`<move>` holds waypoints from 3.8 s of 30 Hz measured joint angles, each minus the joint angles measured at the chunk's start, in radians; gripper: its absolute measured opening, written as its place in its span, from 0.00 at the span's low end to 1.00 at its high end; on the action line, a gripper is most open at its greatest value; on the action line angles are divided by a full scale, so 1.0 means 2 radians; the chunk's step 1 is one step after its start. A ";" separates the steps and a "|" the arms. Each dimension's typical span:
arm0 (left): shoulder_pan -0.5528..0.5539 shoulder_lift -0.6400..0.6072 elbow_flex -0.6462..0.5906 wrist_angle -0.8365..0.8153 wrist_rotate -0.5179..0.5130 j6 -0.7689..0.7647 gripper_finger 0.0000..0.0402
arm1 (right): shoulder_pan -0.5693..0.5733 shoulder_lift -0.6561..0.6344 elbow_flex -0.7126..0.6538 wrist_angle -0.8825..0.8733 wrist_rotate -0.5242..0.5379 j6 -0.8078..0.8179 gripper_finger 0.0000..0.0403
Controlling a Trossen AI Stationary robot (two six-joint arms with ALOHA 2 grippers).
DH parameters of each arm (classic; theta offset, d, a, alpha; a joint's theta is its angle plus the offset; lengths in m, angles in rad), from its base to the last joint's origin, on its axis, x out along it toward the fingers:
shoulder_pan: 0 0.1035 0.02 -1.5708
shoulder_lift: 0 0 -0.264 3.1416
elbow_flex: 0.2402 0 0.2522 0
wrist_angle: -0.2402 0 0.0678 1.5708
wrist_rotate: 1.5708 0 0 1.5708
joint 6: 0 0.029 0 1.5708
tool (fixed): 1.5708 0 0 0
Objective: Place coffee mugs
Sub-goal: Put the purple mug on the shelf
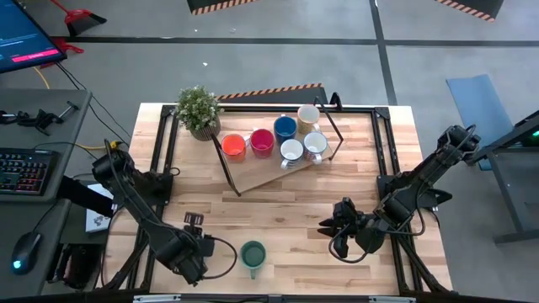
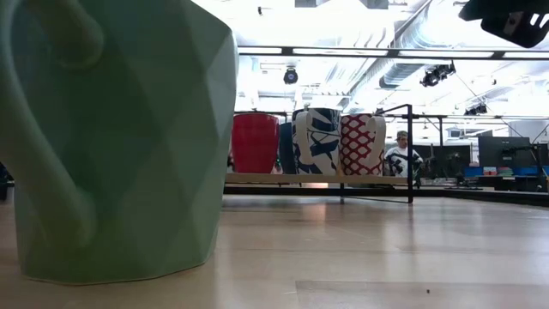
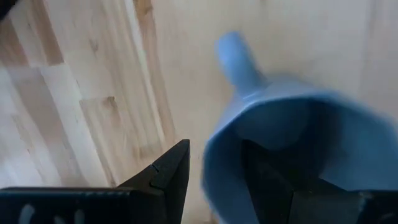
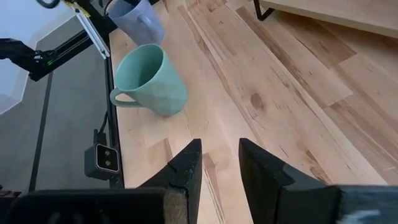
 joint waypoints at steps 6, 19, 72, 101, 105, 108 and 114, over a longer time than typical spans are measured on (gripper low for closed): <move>0.005 0.000 -0.033 0.010 -0.004 -0.017 0.33 | 0.000 0.000 0.000 0.001 0.000 0.000 0.22; 0.034 0.000 -0.071 0.096 0.023 -0.040 0.29 | 0.000 0.000 0.000 0.002 0.000 0.000 0.22; 0.397 0.002 0.187 0.067 -0.094 0.247 0.01 | -0.001 0.000 0.000 0.004 0.023 -0.005 0.22; 0.446 0.064 0.132 -0.018 -0.071 0.271 0.01 | 0.000 0.000 0.000 0.005 0.009 0.000 0.22; 0.446 0.064 0.131 -0.027 -0.069 0.275 0.03 | 0.000 0.000 0.000 0.005 0.006 0.003 0.22; 0.446 0.064 0.131 -0.028 -0.071 0.274 0.08 | 0.000 0.000 0.000 0.005 0.001 0.005 0.22; 0.447 0.064 0.131 -0.031 -0.083 0.267 0.14 | 0.000 0.000 0.000 0.005 0.000 0.009 0.22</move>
